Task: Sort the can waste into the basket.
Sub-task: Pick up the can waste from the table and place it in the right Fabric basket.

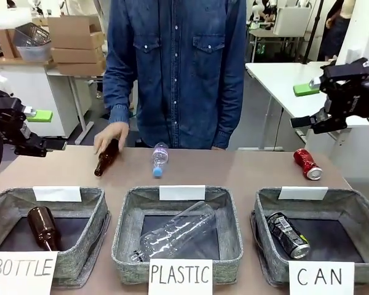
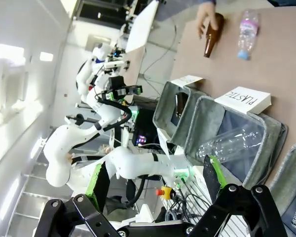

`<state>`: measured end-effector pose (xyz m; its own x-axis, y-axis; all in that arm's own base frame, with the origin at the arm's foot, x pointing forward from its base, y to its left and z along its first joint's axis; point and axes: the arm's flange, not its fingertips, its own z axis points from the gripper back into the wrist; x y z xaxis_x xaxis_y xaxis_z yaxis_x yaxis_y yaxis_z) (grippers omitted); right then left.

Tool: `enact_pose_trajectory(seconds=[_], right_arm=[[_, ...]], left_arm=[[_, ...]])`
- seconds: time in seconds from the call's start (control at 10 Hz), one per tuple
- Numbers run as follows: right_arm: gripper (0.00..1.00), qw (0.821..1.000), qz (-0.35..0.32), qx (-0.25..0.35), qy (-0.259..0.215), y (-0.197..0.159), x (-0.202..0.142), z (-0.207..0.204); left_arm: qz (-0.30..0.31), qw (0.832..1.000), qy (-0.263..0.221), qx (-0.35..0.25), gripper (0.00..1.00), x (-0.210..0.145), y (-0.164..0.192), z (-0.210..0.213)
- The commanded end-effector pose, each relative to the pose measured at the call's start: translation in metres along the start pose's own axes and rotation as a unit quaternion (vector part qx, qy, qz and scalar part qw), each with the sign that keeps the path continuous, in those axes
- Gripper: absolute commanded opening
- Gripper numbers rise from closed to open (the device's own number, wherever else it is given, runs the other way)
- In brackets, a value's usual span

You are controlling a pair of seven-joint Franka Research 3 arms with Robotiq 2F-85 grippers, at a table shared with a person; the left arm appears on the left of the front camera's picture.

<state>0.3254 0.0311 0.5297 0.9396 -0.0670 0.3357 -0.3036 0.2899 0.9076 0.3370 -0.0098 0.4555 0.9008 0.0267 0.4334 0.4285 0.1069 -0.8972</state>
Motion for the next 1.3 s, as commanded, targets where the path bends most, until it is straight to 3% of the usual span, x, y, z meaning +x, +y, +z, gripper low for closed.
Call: enact_pose_trajectory(seconds=[0.0,0.2,0.3,0.4,0.5,0.6,0.7,0.8,0.9,1.0,1.1,1.2], right_arm=[[1.00,1.000,0.013,-0.002,0.007,-0.001,0.002,0.003],[1.00,1.000,0.000,0.000,0.000,0.000,0.000,0.000],[1.00,0.947,-0.012,-0.316,-0.055,-0.002,-0.006,0.018],[1.00,0.859,-0.032,-0.498,-0.117,-0.012,0.001,0.031],[1.00,0.809,-0.013,-0.577,-0.111,-0.019,0.005,0.042],[1.00,0.728,-0.026,-0.676,-0.115,-0.027,0.010,0.057],[1.00,0.705,-0.024,-0.701,-0.103,-0.029,0.011,0.068],[1.00,0.695,-0.034,-0.710,-0.108,-0.025,0.008,0.078],[1.00,0.727,-0.044,-0.670,-0.142,-0.012,-0.002,0.089],[1.00,0.876,0.085,-0.460,-0.117,-0.022,0.021,0.088],[1.00,0.876,0.085,-0.460,-0.117,-0.022,0.021,0.088],[1.00,0.833,0.068,-0.532,-0.138,-0.019,0.023,0.098]], left_arm=[[0.006,1.000,-0.008,0.001,1.00,0.002,-0.003,0.002],[0.006,1.000,-0.008,0.001,1.00,0.002,-0.003,0.002],[0.006,1.000,-0.008,0.001,1.00,0.002,-0.003,0.002],[0.006,1.000,-0.008,0.001,1.00,0.002,-0.003,0.002],[0.006,1.000,-0.008,0.001,1.00,0.002,-0.003,0.002],[0.006,1.000,-0.008,0.001,1.00,0.002,-0.003,0.002],[0.006,1.000,-0.008,0.001,1.00,0.002,-0.003,0.002],[0.006,1.000,-0.008,0.001,1.00,0.002,-0.003,0.002],[0.006,1.000,-0.008,0.001,1.00,0.002,-0.003,0.002],[0.006,1.000,-0.008,0.001,1.00,0.002,-0.003,0.002],[0.006,1.000,-0.008,0.001,1.00,0.002,-0.003,0.002],[0.006,1.000,-0.008,0.001,1.00,0.002,-0.003,0.002]])
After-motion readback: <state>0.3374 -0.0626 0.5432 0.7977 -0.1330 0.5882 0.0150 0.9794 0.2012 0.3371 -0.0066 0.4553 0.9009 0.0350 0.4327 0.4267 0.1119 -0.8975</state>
